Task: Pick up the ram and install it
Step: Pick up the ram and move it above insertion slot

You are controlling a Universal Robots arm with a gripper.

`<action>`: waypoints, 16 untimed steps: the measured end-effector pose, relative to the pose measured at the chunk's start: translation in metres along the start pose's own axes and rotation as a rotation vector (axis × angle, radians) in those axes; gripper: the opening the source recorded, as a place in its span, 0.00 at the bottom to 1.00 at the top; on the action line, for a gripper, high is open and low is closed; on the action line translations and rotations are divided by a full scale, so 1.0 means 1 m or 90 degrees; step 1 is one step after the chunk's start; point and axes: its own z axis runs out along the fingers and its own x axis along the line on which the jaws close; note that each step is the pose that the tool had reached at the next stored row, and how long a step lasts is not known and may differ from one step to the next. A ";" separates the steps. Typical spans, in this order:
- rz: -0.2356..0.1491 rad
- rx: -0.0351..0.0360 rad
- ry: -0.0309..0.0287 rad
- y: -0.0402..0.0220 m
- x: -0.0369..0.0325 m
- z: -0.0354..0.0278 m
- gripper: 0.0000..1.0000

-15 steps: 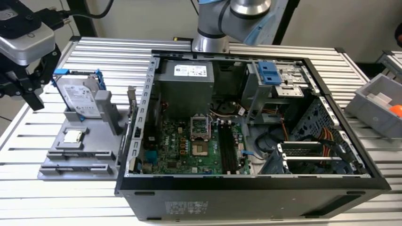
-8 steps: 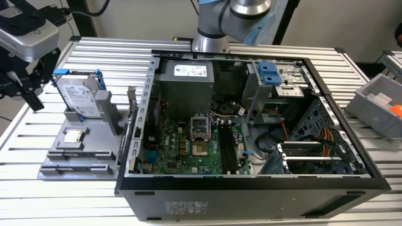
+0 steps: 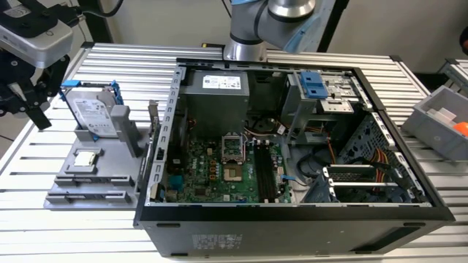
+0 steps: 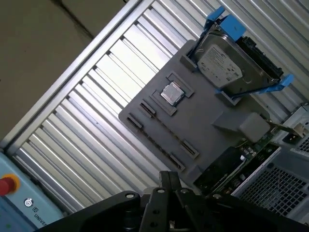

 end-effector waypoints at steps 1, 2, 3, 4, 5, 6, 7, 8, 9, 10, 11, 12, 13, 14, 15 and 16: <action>-0.007 0.0004 0.0004 0.0000 0.0000 0.0000 0.00; -0.013 0.0008 0.0008 0.0000 0.0000 0.0000 0.00; -0.020 0.0012 0.0011 0.0001 0.0000 0.0000 0.00; -0.026 0.0015 0.0016 0.0001 -0.0001 -0.0001 0.00; -0.033 0.0019 0.0019 0.0001 -0.0001 0.0000 0.00; -0.040 0.0022 0.0022 0.0001 -0.0001 0.0000 0.00; -0.046 0.0025 0.0024 0.0001 -0.0001 0.0000 0.00; -0.053 0.0029 0.0028 0.0002 -0.0001 0.0000 0.00; -0.059 0.0032 0.0032 0.0002 -0.0001 0.0000 0.00; -0.066 0.0035 0.0035 0.0002 -0.0001 0.0000 0.00; -0.072 0.0038 0.0037 0.0002 -0.0001 0.0000 0.00; -0.077 0.0041 0.0040 0.0002 -0.0001 0.0000 0.00; -0.083 0.0043 0.0042 0.0002 -0.0001 0.0000 0.00; -0.089 0.0045 0.0044 0.0002 -0.0001 0.0000 0.00; -0.095 0.0048 0.0047 0.0002 -0.0001 0.0000 0.00; -0.099 0.0050 0.0049 0.0002 -0.0001 0.0000 0.00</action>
